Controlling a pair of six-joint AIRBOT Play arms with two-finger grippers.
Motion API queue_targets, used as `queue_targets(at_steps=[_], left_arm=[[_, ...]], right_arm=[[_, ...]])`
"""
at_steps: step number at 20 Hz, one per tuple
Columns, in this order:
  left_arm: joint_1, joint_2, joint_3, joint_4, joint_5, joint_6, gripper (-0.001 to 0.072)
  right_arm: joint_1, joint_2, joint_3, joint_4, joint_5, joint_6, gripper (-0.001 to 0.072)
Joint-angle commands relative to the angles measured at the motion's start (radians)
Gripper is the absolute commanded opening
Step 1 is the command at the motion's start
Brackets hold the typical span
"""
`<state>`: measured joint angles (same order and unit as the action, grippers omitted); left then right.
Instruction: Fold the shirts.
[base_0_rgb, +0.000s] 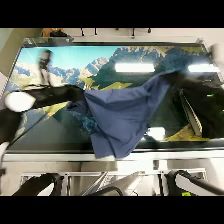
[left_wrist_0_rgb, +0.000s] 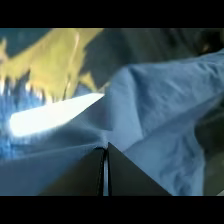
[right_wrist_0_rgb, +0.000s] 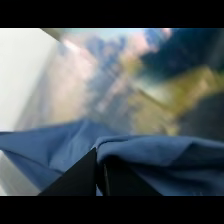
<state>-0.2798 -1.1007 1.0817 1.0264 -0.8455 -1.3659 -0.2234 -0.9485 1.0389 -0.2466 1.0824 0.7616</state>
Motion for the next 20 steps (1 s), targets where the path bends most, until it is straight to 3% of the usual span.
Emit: queue_targets(at_steps=[1,2,4,6,8,10,16,20], left_arm=[[0.012,-0.236,-0.016,0.0,0.018,0.023,0.0269],[0.039,-0.287,0.019,-0.003,-0.027,0.019,0.0707],[0.101,-0.354,0.109,-0.005,-0.143,0.017,0.0694],[0.174,-0.389,0.195,-0.005,-0.264,0.019,0.0694],[0.24,-0.396,0.234,-0.005,-0.336,0.02,0.0693],[0.283,-0.396,0.223,-0.006,-0.365,0.02,0.0694],[0.257,-0.396,0.014,-0.009,-0.221,0.02,0.0693],[0.219,-0.396,-0.031,-0.009,-0.104,0.019,0.0694]], right_arm=[[0.045,-0.236,-0.047,-0.056,-0.15,-0.086,0.0235],[0.032,-0.275,-0.02,-0.053,-0.139,-0.081,0.0502],[-0.011,-0.273,0.024,-0.054,-0.103,-0.054,0.0528],[-0.085,-0.207,0.036,-0.091,-0.067,0.045,0.0524],[-0.164,-0.134,0.026,-0.216,0.016,0.157,0.0454],[-0.206,-0.063,-0.051,-0.33,0.113,0.255,0.0454],[-0.139,0.174,-0.536,-0.344,0.075,0.329,0.0453],[0.014,0.212,-0.686,-0.344,0.019,0.382,0.0453]])
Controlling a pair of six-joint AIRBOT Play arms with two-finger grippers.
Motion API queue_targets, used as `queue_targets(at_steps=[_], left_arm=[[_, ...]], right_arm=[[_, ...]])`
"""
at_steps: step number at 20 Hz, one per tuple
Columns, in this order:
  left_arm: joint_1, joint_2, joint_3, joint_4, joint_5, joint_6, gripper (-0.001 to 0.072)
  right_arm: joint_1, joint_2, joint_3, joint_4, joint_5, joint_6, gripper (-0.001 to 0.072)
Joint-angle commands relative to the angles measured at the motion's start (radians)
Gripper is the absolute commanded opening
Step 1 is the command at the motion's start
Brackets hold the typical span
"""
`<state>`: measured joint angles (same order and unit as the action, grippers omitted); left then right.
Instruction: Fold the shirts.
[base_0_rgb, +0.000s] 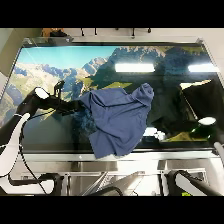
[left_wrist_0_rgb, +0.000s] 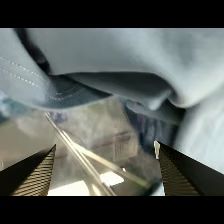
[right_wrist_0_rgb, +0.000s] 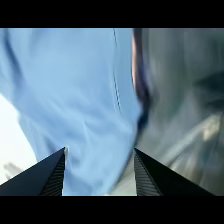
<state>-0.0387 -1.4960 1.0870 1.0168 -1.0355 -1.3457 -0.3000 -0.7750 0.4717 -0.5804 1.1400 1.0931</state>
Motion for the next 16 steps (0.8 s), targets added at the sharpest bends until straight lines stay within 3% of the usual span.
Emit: queue_targets(at_steps=[1,4,8,9,10,11,14,16], left_arm=[[-0.029,-0.001,-0.028,0.001,0.095,-0.001,0.0693],[-0.048,-0.001,0.007,0.002,0.101,0.0,0.0693],[-0.049,0.0,0.023,0.001,0.1,-0.001,0.0693],[-0.048,0.0,0.023,0.002,0.094,-0.001,0.0693],[-0.048,0.0,0.023,0.002,0.092,-0.001,0.0693],[-0.048,0.0,0.023,0.002,0.089,-0.001,0.0693],[-0.048,0.0,0.023,0.002,0.071,-0.001,0.0693],[-0.047,0.0,0.023,0.002,0.053,-0.001,0.0693]], right_arm=[[0.143,0.035,-0.135,-0.011,-0.068,0.071,0.0453],[0.319,0.005,-0.155,-0.01,-0.209,0.139,0.0453],[0.48,-0.071,-0.154,0.107,-0.404,0.109,0.045],[0.491,-0.09,-0.152,0.156,-0.434,0.055,0.0315],[0.489,-0.101,-0.145,0.204,-0.437,-0.017,0.0077],[0.481,-0.104,-0.126,0.224,-0.432,-0.063,0.0022],[0.39,-0.05,-0.012,0.149,-0.327,-0.071,0.0021],[0.256,0.008,0.084,0.048,-0.234,-0.017,0.002]])
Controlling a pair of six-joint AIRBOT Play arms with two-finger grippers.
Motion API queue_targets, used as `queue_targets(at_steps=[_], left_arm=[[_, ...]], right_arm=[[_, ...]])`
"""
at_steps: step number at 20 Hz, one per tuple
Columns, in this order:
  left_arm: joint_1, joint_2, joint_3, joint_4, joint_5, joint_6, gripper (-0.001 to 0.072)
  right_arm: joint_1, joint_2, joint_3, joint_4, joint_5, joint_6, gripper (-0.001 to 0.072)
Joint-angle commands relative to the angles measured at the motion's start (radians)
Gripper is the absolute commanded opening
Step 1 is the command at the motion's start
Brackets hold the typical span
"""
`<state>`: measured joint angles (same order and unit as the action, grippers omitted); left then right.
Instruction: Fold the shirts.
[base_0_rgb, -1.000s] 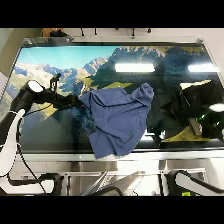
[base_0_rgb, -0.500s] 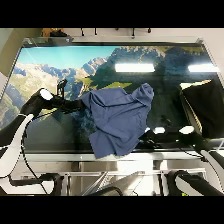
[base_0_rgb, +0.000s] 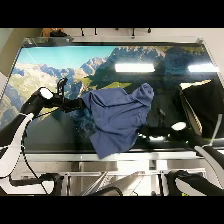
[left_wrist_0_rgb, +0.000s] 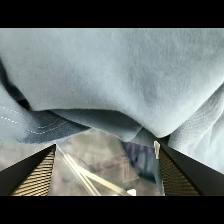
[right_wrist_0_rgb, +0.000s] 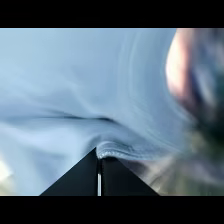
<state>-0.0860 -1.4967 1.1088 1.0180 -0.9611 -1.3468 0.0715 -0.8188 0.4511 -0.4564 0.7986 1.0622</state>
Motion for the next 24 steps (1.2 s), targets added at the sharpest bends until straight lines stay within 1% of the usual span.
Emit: queue_targets(at_steps=[1,3,5,7,8,10,11,12,14,17,19,22,24], left_arm=[[0.001,0.0,0.001,0.001,-0.027,0.0,0.0693],[0.001,0.0,0.001,0.001,-0.034,0.0,0.0694],[-0.005,0.0,0.001,0.0,-0.042,-0.005,0.0693],[-0.028,0.0,0.001,0.0,-0.058,-0.008,0.0693],[-0.045,0.0,0.0,-0.001,-0.064,-0.015,0.0693],[-0.102,0.0,-0.012,-0.008,-0.059,-0.027,0.0693],[-0.135,0.0,-0.029,-0.035,-0.042,-0.026,0.0693],[-0.17,0.0,-0.052,-0.072,-0.011,-0.024,0.0693],[-0.241,0.0,-0.082,-0.089,0.058,-0.025,0.0693],[-0.315,0.0,-0.113,-0.109,0.092,-0.034,0.0693],[-0.336,0.0,-0.142,-0.101,0.121,-0.036,0.0693],[-0.336,-0.015,-0.153,-0.107,0.234,-0.105,0.0693],[-0.337,-0.035,-0.152,-0.179,0.304,-0.111,0.0693]], right_arm=[[-0.196,0.077,0.151,-0.121,0.147,0.024,0.0021],[-0.381,0.113,0.235,-0.17,0.21,0.023,0.0021],[-0.543,0.121,0.27,-0.172,0.242,0.01,0.002],[-0.656,0.108,0.27,-0.172,0.262,0.007,0.002],[-0.68,0.097,0.27,-0.173,0.28,0.002,0.002],[-0.677,0.071,0.27,-0.172,0.281,-0.019,0.0021],[-0.671,0.058,0.27,-0.164,0.279,-0.02,0.0021],[-0.663,0.046,0.27,-0.151,0.279,-0.026,0.0021],[-0.649,0.024,0.27,-0.135,0.28,-0.046,0.002],[-0.646,0.008,0.27,-0.134,0.279,-0.047,0.0021],[-0.642,0.007,0.27,-0.126,0.275,-0.069,0.0021],[-0.641,0.008,0.27,-0.055,0.277,-0.098,0.002],[-0.641,0.008,0.27,-0.043,0.276,-0.113,0.002]])
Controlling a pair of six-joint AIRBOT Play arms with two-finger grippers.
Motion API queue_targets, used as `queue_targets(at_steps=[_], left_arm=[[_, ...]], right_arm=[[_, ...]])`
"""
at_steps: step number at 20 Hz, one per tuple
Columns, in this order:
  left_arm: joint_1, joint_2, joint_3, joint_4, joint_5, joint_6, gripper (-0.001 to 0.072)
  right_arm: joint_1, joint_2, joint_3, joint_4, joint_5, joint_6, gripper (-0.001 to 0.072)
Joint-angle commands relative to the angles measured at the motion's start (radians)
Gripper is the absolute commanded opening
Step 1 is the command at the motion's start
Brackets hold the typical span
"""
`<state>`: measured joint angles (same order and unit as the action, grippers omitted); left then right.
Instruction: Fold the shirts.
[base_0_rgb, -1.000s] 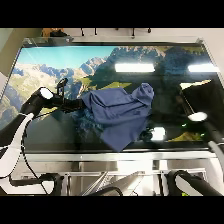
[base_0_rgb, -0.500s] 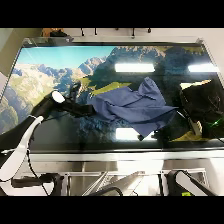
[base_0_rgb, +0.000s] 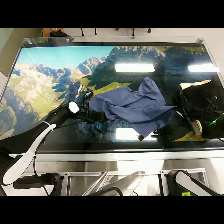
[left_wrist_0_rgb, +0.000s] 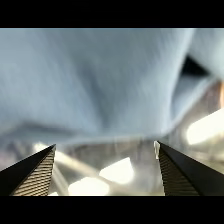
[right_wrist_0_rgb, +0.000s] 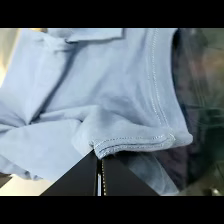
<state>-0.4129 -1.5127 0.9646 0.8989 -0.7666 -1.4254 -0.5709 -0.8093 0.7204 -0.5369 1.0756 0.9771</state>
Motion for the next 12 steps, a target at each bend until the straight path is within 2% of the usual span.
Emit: queue_targets(at_steps=[1,3,4,5,6,7,10,12], left_arm=[[-0.013,-0.035,-0.003,-0.09,0.128,-0.031,0.0693],[-0.013,-0.078,0.028,-0.091,0.118,-0.032,0.0692],[-0.013,-0.103,0.05,-0.09,0.095,-0.032,0.0575],[-0.012,-0.126,0.076,-0.088,0.066,-0.031,0.0333],[-0.012,-0.142,0.099,-0.087,0.04,-0.031,0.0144],[-0.01,-0.149,0.121,-0.083,0.019,-0.029,0.0018],[0.002,-0.104,0.177,-0.079,-0.029,0.01,0.0017],[0.015,-0.014,0.24,-0.079,-0.077,0.037,0.0016]], right_arm=[[0.002,-0.002,0.001,0.037,0.0,-0.045,0.0021],[0.001,-0.002,0.001,0.037,-0.001,-0.051,0.0021],[0.001,-0.002,0.001,0.037,-0.001,-0.051,0.002],[0.001,-0.002,0.001,0.037,-0.001,-0.051,0.002],[0.001,-0.002,0.001,0.037,-0.001,-0.051,0.0021],[0.001,-0.002,0.001,0.037,-0.001,-0.051,0.0021],[0.002,-0.001,0.002,0.071,0.004,-0.058,0.002],[0.001,-0.001,0.032,0.235,0.086,-0.133,0.002]])
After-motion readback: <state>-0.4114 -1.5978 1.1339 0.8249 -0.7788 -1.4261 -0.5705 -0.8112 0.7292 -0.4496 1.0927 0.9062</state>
